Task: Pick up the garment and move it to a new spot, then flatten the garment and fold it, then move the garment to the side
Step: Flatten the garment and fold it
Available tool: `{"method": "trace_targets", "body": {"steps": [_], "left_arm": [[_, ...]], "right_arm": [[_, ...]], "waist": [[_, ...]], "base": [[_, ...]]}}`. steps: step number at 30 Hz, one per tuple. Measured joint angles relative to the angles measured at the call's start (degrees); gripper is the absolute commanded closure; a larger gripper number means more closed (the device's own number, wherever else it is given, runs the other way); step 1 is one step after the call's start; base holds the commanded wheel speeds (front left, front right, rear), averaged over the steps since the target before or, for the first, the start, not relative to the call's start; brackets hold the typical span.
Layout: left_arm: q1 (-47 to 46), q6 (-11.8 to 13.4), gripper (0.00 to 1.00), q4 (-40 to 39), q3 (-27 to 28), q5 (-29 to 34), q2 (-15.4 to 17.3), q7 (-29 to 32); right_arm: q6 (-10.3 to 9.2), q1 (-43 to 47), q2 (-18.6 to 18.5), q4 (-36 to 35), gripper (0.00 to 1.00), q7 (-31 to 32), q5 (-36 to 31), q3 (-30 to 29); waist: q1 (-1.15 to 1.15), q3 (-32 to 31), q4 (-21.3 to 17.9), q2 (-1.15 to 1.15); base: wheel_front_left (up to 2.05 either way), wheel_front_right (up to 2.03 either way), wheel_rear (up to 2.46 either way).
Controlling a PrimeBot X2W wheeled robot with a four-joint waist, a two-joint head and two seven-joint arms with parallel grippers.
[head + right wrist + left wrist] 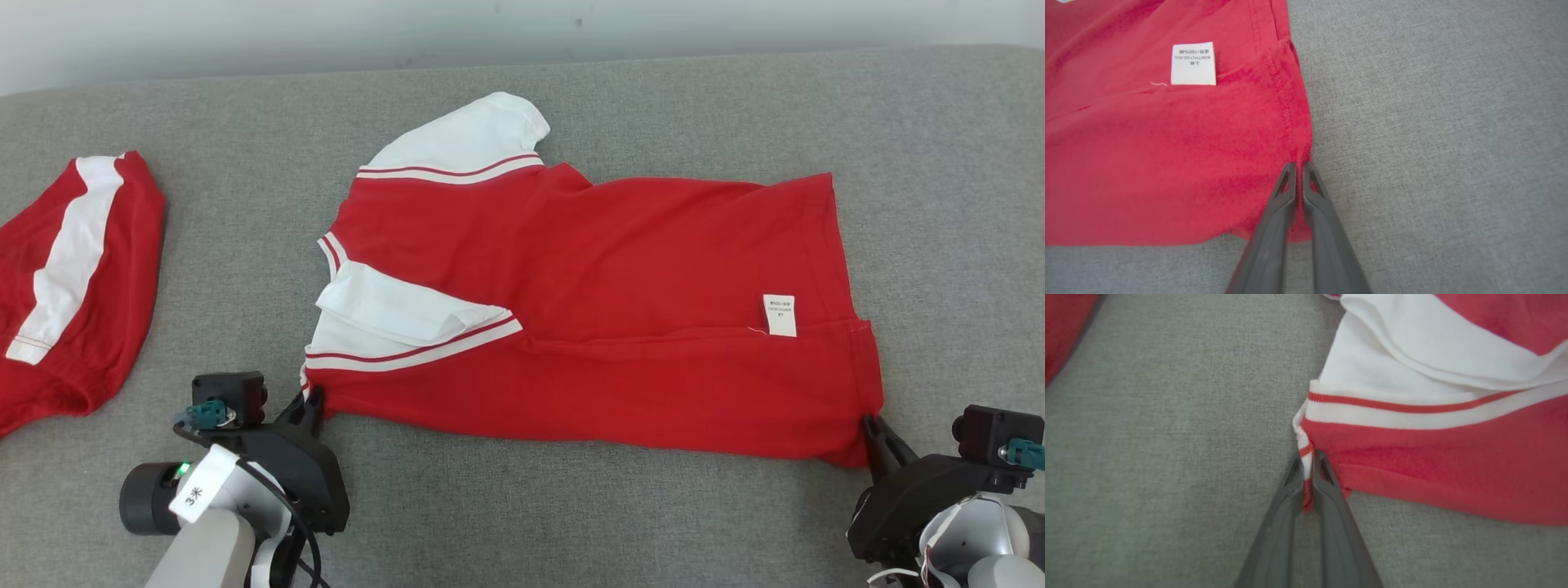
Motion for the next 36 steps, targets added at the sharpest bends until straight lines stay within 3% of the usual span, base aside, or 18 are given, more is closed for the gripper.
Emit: {"method": "trace_targets", "body": {"steps": [1, 12, 15, 23, 36], "left_arm": [[-0.04, -0.04, 1.0, -0.01, 0.0, 0.0, 0.01, 0.0], [0.03, -0.18, 1.0, 0.29, 0.45, -0.66, -0.07, -0.58], [1.05, -0.19, 1.0, -0.29, 1.34, -2.35, -0.02, -1.1], [8.72, -2.2, 1.0, -5.3, 0.96, -3.54, 1.34, -2.08], [17.31, -3.23, 1.0, -11.98, 0.33, -4.09, 4.27, -0.85]], "right_arm": [[0.0, -0.07, 0.0, 0.01, 1.0, 0.07, 0.0, 0.04], [0.08, -0.75, -0.18, -0.6, 1.0, 0.0, 0.01, 0.2], [1.09, 0.54, -0.02, -2.65, 1.0, 0.0, 1.31, 0.14], [2.12, 8.41, -0.45, -6.3, 1.0, 1.92, 4.2, -1.62], [2.46, 14.57, -1.09, -11.9, 1.0, 5.77, 7.36, -4.27]], "waist": [[0.0, 0.06, 0.05, 0.0], [0.0, -0.38, 0.1, 0.0], [0.01, -1.06, -0.02, 0.0], [0.0, -2.91, -0.04, 0.0], [0.0, -5.01, 0.69, 0.0]], "base": [[0.0, 0.0, 0.0], [0.0, 0.0, 0.0], [0.0, 0.0, 0.0], [0.0, 0.0, 0.0], [0.0, 0.0, 0.0]]}}
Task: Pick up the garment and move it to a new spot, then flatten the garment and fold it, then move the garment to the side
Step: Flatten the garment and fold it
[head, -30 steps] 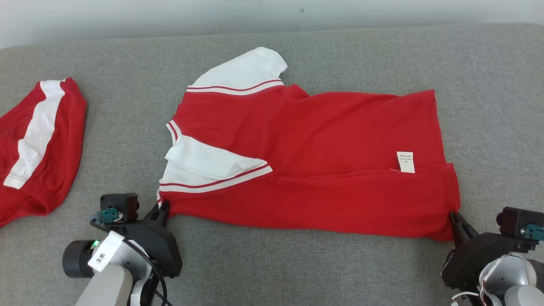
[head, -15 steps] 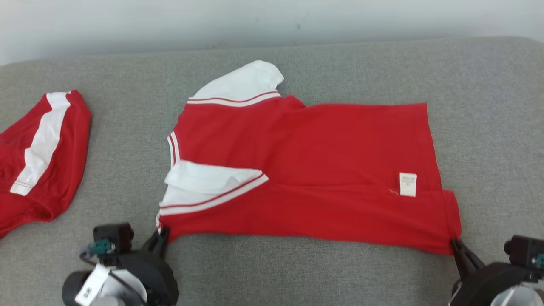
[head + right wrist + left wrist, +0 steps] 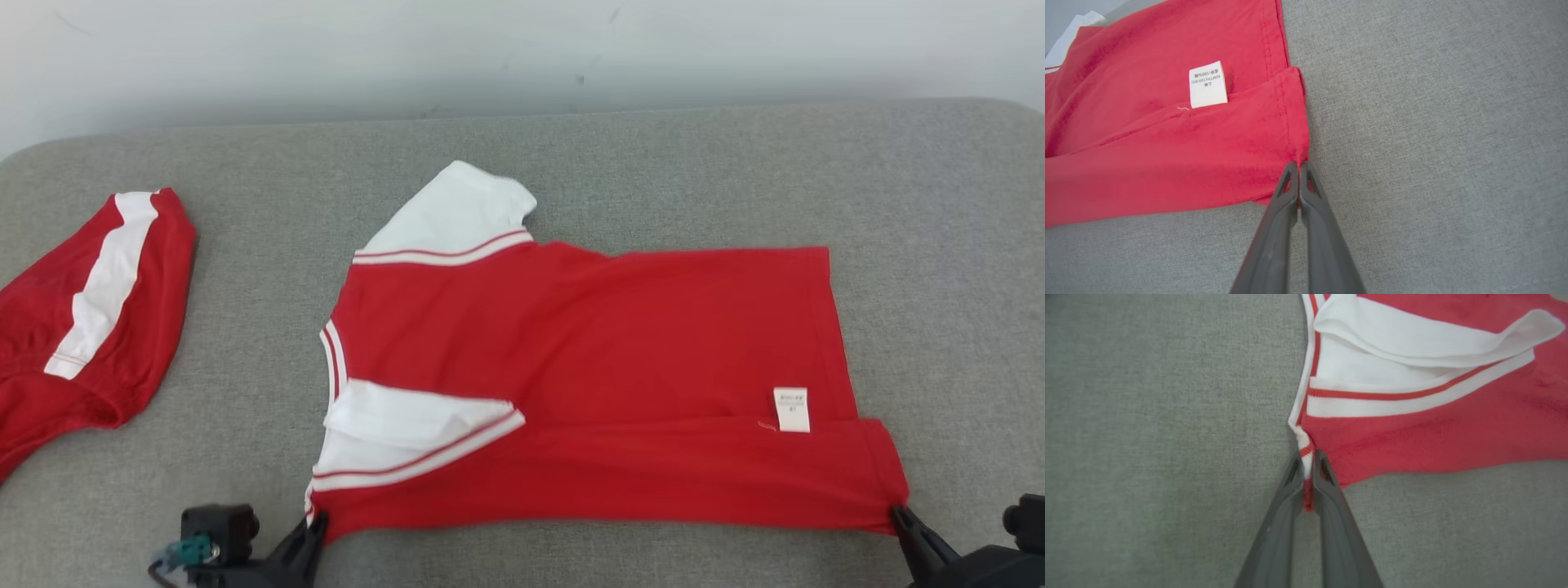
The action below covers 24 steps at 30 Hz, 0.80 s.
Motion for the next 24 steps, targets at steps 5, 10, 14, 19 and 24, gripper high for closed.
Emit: {"method": "trace_targets", "body": {"steps": [5, 10, 14, 19, 24], "left_arm": [[3.07, 0.1, 1.0, -2.96, 0.05, -0.14, 1.11, 1.23], [5.95, 0.58, 1.0, -5.5, 0.22, -1.47, 2.03, 2.56], [8.17, 1.05, 1.0, -7.76, 0.58, -1.82, 2.36, 3.49], [10.31, 1.62, 1.0, -10.27, 1.04, -2.18, 2.94, 4.95], [11.37, 2.13, 1.0, -12.16, 1.35, -2.38, 3.49, 6.24]], "right_arm": [[-0.44, 2.15, -0.23, -2.36, 1.0, 1.48, 0.75, -1.41], [-0.52, 4.55, -0.36, -4.65, 1.0, 3.7, 2.12, -2.02], [-0.55, 5.38, -0.38, -6.02, 1.0, 5.82, 3.67, -2.05], [-1.07, 8.27, -0.41, -7.7, 1.0, 8.59, 5.11, -2.68], [-1.93, 9.51, -0.41, -9.16, 1.0, 10.56, 5.6, -3.5]], "waist": [[0.0, -0.31, 0.74, 0.0], [0.0, -0.2, 1.59, 0.0], [0.0, 0.0, 2.01, 0.0], [0.0, 0.03, 2.28, 0.0], [0.0, -0.17, 2.41, 0.0]], "base": [[0.0, 0.0, 0.0], [0.0, 0.0, 0.0], [0.0, 0.0, 0.0], [0.0, 0.0, 0.0], [0.0, 0.0, 0.0]]}}
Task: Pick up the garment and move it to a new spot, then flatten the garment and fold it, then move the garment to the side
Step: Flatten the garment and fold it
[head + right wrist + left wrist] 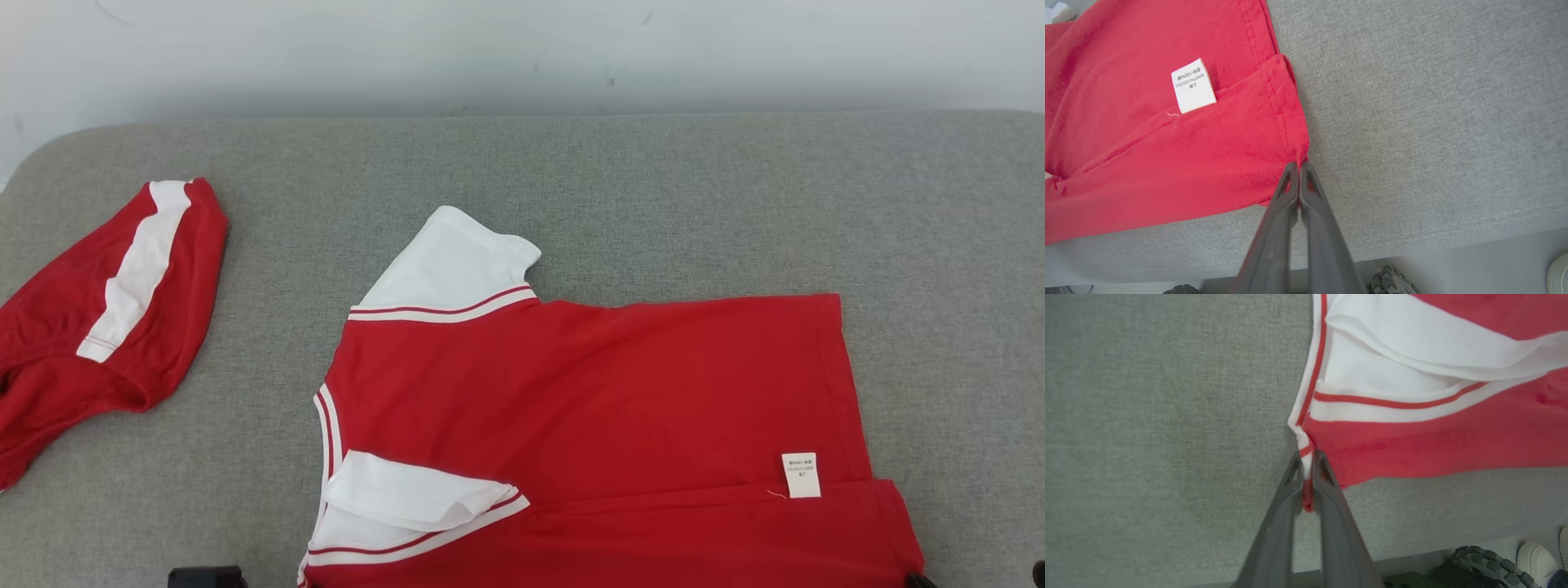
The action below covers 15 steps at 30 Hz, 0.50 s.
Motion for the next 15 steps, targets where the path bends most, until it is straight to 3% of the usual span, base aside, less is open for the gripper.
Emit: {"method": "trace_targets", "body": {"steps": [15], "left_arm": [[2.41, 0.93, 1.0, -4.38, -0.07, -0.69, 0.33, 3.9]], "right_arm": [[-1.54, 2.55, 1.0, -3.42, 1.0, 3.56, 0.25, -1.33]], "waist": [[0.0, -0.24, -0.42, 0.0]], "base": [[0.0, 0.0, 0.0]]}}
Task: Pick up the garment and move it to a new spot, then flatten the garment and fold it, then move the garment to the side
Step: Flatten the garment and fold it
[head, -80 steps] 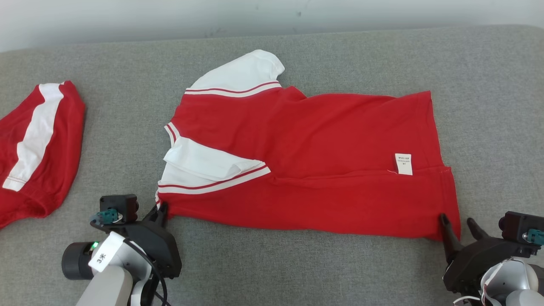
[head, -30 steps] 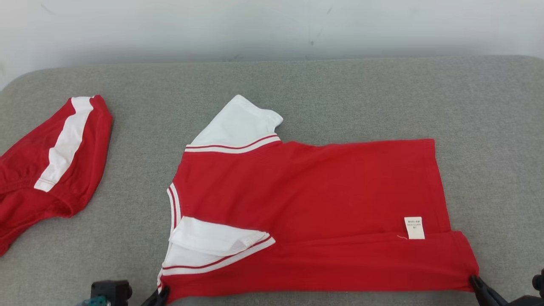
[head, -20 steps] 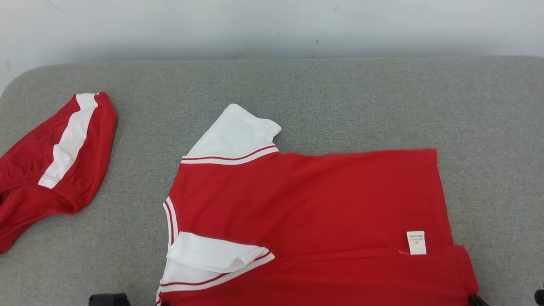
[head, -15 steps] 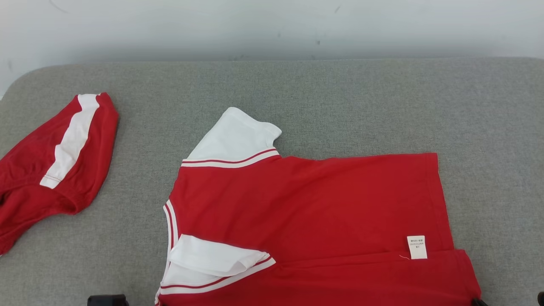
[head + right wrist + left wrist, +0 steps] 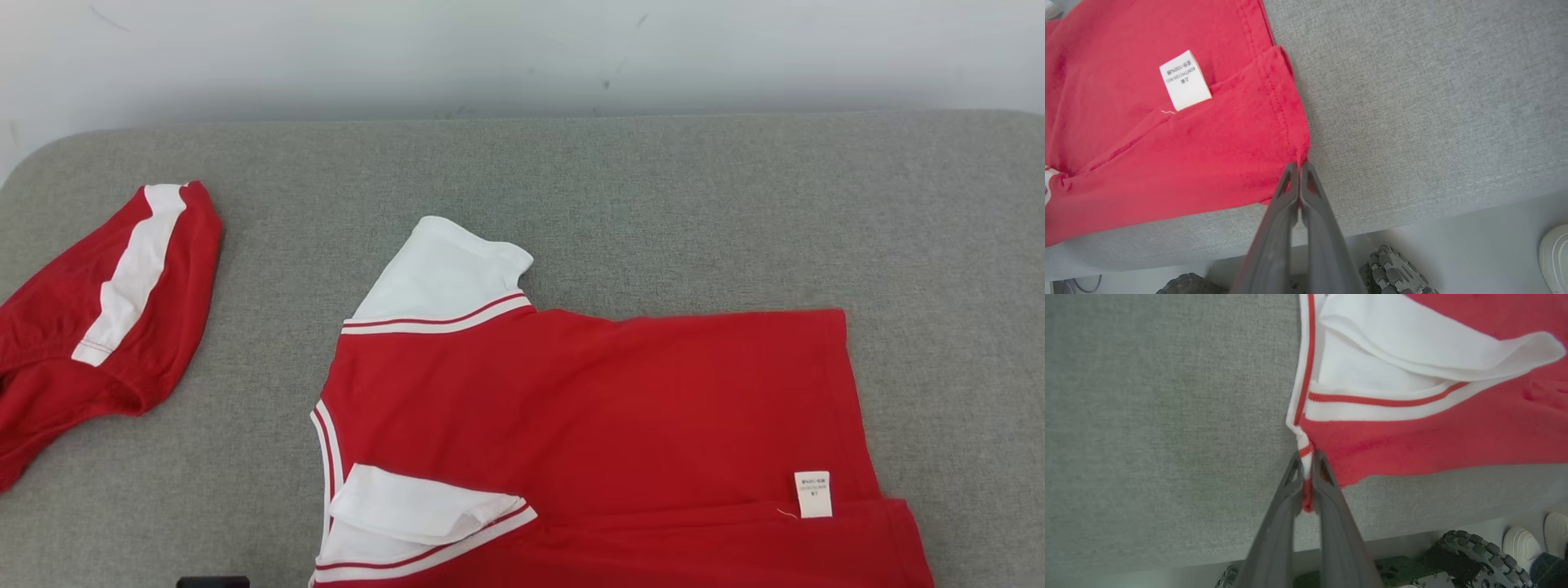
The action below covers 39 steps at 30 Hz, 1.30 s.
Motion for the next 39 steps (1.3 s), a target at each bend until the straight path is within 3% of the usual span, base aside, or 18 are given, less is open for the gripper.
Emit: {"method": "trace_targets", "body": {"steps": [7, 8, 9, 10, 19, 21, 24, 29, 39], "left_arm": [[1.32, 0.32, 1.0, -1.04, 0.24, -0.44, 0.27, 2.0], [1.33, 0.35, 0.98, -1.05, 0.34, -0.44, 0.27, 2.23], [1.33, 0.48, 0.46, -1.09, 0.38, -0.44, 0.27, 2.33], [1.33, 0.48, 0.0, -1.07, 0.38, -0.45, 0.26, 2.54], [1.5, 1.0, 0.0, -0.47, 1.01, -2.43, -0.93, 4.94], [1.5, 1.08, 0.0, -0.83, 2.92, -2.27, -0.75, 4.55], [-0.3, 1.56, 0.0, -2.11, 5.61, -1.4, -1.13, 1.76], [-8.47, 1.56, 0.0, -4.71, 5.27, 1.26, -3.99, -2.55], [-19.42, 1.56, 0.0, -1.14, 2.31, 9.22, -7.11, -12.79]], "right_arm": [[-0.51, 0.75, 0.25, -1.31, 1.0, 1.41, -0.25, -1.04], [-0.56, 0.66, 0.42, -1.31, 0.62, 1.42, -0.47, -1.14], [-0.57, 0.54, 0.56, -1.3, 0.0, 1.46, -0.52, -1.19], [-0.58, 0.48, 0.71, -1.26, 0.0, 1.64, -0.53, -1.11], [-0.76, -2.05, 1.26, -0.63, 0.0, 2.42, -1.41, -0.3], [-0.67, -2.6, -0.02, -1.22, 0.0, 1.82, -2.97, -0.01], [-0.48, -6.76, -0.82, -2.44, 0.0, -0.67, -4.09, -0.2], [-0.08, -15.03, -0.88, -2.8, 0.0, -5.36, -6.69, 0.62], [-0.51, -26.48, 3.45, 7.44, 0.0, -16.02, -12.65, 6.32]], "waist": [[0.0, 0.23, 0.05, 0.0], [0.0, 0.26, 0.07, 0.0], [0.0, 0.29, 0.1, 0.0], [0.0, 0.31, 0.12, 0.0], [0.0, 0.04, 0.55, 0.0], [0.0, -0.48, 0.87, 0.0], [0.0, -1.13, 1.19, 0.0], [0.0, -2.48, 1.58, 0.01], [0.0, -5.97, 1.49, 0.0]], "base": [[0.0, 0.0, 0.0], [0.0, 0.0, 0.0], [0.0, 0.0, 0.0], [0.0, 0.0, 0.0], [0.0, 0.0, 0.0], [0.0, 0.0, 0.0], [0.0, 0.0, 0.0], [0.0, 0.0, 0.0], [0.0, 0.0, 0.0]]}}
